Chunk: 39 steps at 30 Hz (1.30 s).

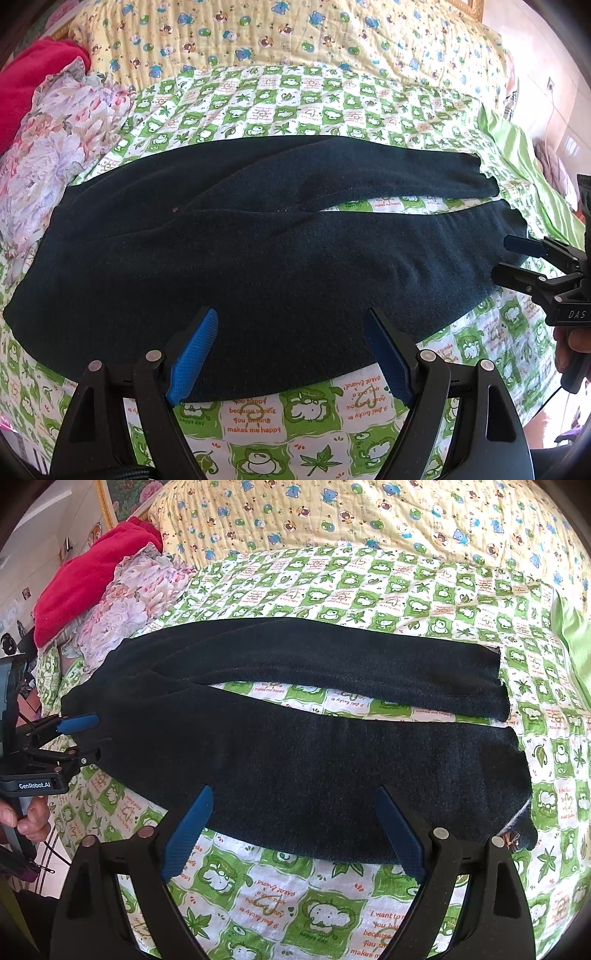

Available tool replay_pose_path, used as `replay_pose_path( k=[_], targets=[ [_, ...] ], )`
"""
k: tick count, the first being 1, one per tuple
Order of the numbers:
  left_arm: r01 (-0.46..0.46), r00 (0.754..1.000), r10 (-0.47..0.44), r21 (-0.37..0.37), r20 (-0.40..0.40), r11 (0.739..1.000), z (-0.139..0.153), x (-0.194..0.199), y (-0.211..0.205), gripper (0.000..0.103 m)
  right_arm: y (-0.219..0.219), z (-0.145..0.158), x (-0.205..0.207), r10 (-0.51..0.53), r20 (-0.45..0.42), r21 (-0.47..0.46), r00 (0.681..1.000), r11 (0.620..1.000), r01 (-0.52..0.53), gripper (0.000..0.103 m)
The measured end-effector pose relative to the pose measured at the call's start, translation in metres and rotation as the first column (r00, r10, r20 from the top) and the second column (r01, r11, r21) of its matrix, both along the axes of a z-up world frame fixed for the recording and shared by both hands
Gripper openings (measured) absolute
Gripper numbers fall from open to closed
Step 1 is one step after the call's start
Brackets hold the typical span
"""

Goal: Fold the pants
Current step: 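Position both grippers over the waistband of the dark navy pants, then grasp the waistband with the left gripper while the right gripper grasps the waistband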

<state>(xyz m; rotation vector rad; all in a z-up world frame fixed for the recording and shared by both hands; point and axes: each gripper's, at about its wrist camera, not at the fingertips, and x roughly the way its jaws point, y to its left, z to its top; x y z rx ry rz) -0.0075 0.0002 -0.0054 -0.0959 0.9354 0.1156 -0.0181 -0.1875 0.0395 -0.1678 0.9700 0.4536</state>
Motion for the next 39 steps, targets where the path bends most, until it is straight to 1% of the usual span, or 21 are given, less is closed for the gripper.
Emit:
replay_pose_path(
  k=[13, 20, 31, 39],
  targets=[
    [-0.002, 1.0, 0.001, -0.015, -0.008, 1.0, -0.001, 0.003, 0.005, 0.082, 0.001, 0.002, 0.0, -0.002, 0.002, 0.004, 1.0, 1.0, 0.002, 0.09],
    [0.011, 1.0, -0.012, -0.033, -0.018, 0.999, 0.002, 0.008, 0.009, 0.082, -0.002, 0.005, 0.007, -0.033, -0.004, 0.028, 0.999, 0.999, 0.033, 0.09],
    [0.049, 0.998, -0.05, -0.042, -0.028, 0.998, 0.008, 0.025, 0.017, 0.082, -0.017, 0.006, 0.016, -0.113, -0.036, 0.065, 0.993, 0.991, 0.116, 0.09],
    [0.082, 0.996, -0.083, -0.033, -0.035, 0.996, 0.013, 0.051, 0.025, 0.082, -0.024, 0.008, 0.034, -0.133, -0.038, 0.072, 0.99, 0.988, 0.135, 0.09]
  ],
)
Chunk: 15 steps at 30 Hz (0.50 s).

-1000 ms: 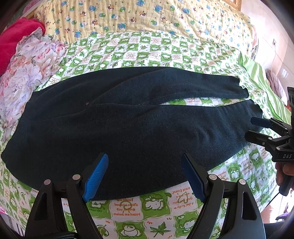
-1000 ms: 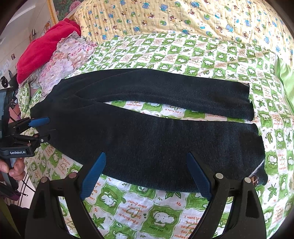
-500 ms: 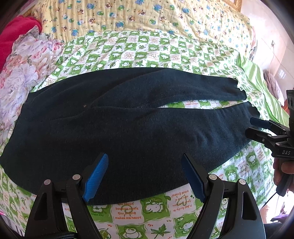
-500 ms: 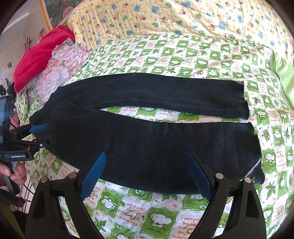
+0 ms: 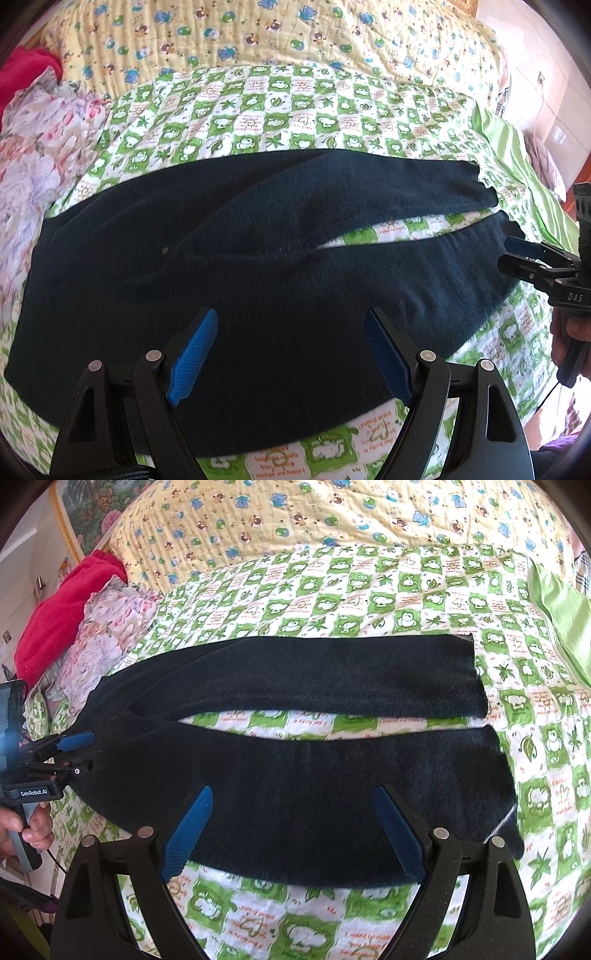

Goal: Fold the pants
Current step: 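Grasp the waistband with the left gripper while the right gripper grasps the waistband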

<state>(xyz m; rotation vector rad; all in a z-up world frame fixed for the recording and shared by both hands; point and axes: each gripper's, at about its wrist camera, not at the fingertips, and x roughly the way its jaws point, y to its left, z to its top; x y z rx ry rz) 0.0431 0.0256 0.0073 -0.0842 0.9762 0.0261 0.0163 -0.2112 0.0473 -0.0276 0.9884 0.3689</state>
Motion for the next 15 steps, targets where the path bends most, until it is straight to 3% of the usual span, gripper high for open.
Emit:
replay_pose_path(
  k=[15],
  targets=[
    [0.151, 0.989, -0.15, 0.02, -0.01, 0.988, 0.01, 0.101, 0.006, 0.082, -0.031, 0.017, 0.074, -0.077, 0.026, -0.012, 0.997, 0.997, 0.077, 0.09]
  ],
)
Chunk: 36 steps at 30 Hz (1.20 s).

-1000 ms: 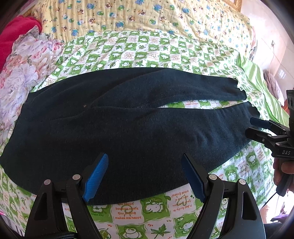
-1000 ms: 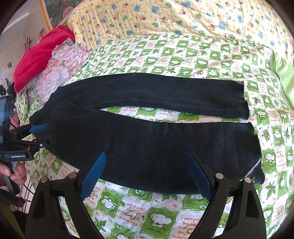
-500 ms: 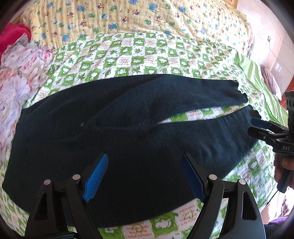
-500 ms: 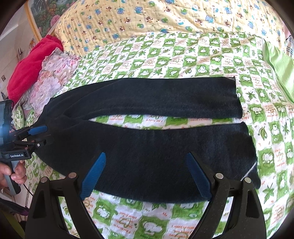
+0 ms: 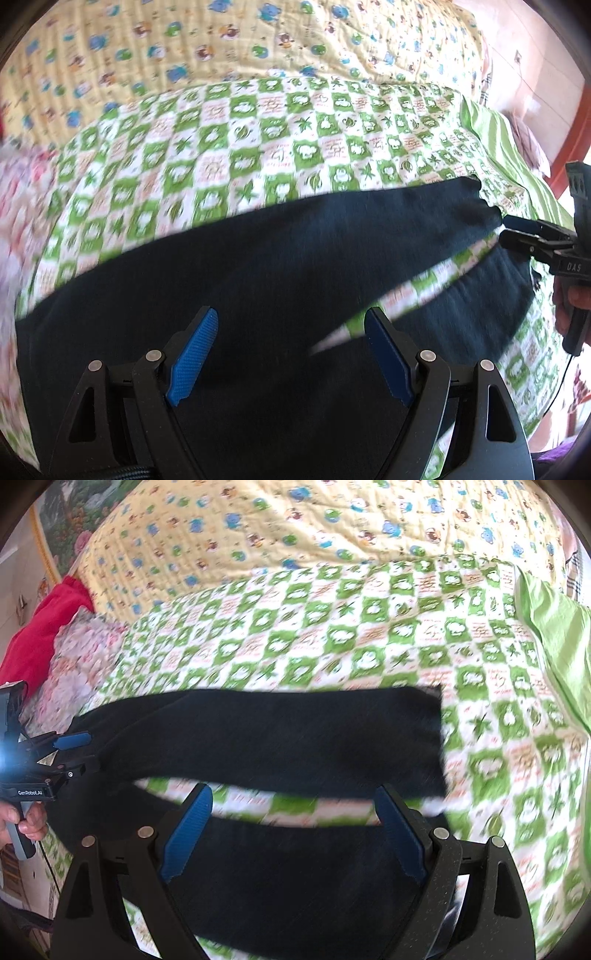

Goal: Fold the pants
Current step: 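Grasp the waistband with the left gripper while the right gripper grasps the waistband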

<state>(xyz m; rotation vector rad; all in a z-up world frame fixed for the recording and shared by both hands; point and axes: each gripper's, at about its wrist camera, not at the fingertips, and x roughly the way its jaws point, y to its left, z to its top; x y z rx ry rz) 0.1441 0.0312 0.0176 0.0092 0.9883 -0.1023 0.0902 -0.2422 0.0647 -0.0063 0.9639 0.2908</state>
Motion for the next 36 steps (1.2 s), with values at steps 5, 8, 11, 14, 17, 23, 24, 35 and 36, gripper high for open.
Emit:
replay_pose_path(
  k=[5, 8, 11, 14, 17, 23, 24, 35, 36],
  targets=[
    [0.038, 0.999, -0.038, -0.001, -0.016, 0.999, -0.004, 0.044, 0.006, 0.082, -0.016, 0.001, 0.027, -0.043, -0.002, -0.003, 0.999, 0.999, 0.043, 0.09],
    [0.064, 0.997, -0.064, -0.015, -0.038, 0.998, -0.007, 0.069, 0.009, 0.082, -0.025, 0.0, 0.043, -0.07, -0.007, -0.004, 0.998, 0.998, 0.07, 0.09],
    [0.094, 0.994, -0.094, -0.018, -0.051, 0.995, -0.01, 0.089, 0.009, 0.082, -0.033, -0.001, 0.058, -0.089, -0.012, -0.022, 0.996, 0.996, 0.089, 0.09],
    [0.135, 0.989, -0.135, -0.013, -0.061, 0.991, -0.014, 0.108, 0.006, 0.082, -0.04, -0.002, 0.071, -0.108, -0.014, -0.022, 0.994, 0.994, 0.108, 0.09],
    [0.175, 0.981, -0.177, -0.026, -0.079, 0.984, -0.019, 0.125, 0.001, 0.082, -0.049, -0.004, 0.085, -0.132, -0.023, -0.031, 0.991, 0.991, 0.131, 0.09],
    [0.285, 0.946, -0.288, -0.041, -0.151, 0.958, -0.04, 0.157, -0.014, 0.08, -0.059, -0.019, 0.112, -0.129, -0.099, -0.036, 0.987, 0.991, 0.126, 0.09],
    [0.299, 0.939, -0.302, -0.047, -0.162, 0.953, -0.044, 0.161, -0.017, 0.079, -0.06, -0.022, 0.115, -0.124, -0.119, -0.03, 0.985, 0.992, 0.121, 0.09],
    [0.441, 0.844, -0.463, -0.139, -0.272, 0.887, -0.053, 0.169, -0.041, 0.023, -0.061, -0.027, 0.13, -0.06, -0.21, 0.01, 0.976, 0.998, 0.063, 0.019],
    [0.447, 0.843, -0.466, -0.134, -0.269, 0.885, -0.051, 0.166, -0.045, 0.021, -0.061, -0.025, 0.131, -0.061, -0.212, 0.018, 0.975, 0.998, 0.067, 0.015]
  ],
)
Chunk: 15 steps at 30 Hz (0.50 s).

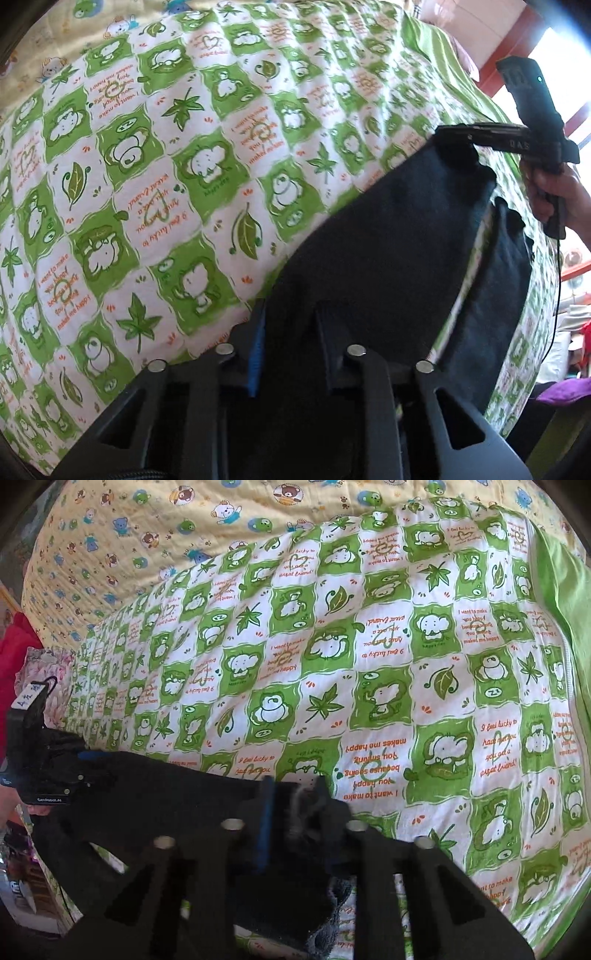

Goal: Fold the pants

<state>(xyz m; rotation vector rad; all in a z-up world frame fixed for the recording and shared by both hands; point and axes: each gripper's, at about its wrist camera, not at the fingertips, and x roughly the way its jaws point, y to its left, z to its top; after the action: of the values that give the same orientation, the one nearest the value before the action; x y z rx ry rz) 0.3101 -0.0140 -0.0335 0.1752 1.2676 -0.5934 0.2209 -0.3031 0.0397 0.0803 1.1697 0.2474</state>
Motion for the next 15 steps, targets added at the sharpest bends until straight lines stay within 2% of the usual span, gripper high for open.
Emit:
replay_pose_path(
  k=[2, 5, 15],
  targets=[
    [0.017, 1.0, -0.017, -0.004, 0.006, 1.0, 0.006, -0.009, -0.003, 0.014, -0.003, 0.007, -0.003, -0.001, 0.009, 0.034, 1.0, 0.999, 0.001, 0.012],
    [0.019, 1.0, -0.019, -0.026, 0.016, 0.999, 0.018, -0.025, -0.002, 0.011, -0.005, 0.019, -0.011, 0.016, 0.03, 0.071, 0.999, 0.997, -0.018, 0.01],
    [-0.046, 0.998, 0.049, -0.09, 0.028, 0.995, 0.048, -0.095, -0.001, 0.009, -0.005, 0.057, -0.058, 0.148, 0.11, 0.104, 0.983, 0.982, -0.16, 0.009]
  ],
)
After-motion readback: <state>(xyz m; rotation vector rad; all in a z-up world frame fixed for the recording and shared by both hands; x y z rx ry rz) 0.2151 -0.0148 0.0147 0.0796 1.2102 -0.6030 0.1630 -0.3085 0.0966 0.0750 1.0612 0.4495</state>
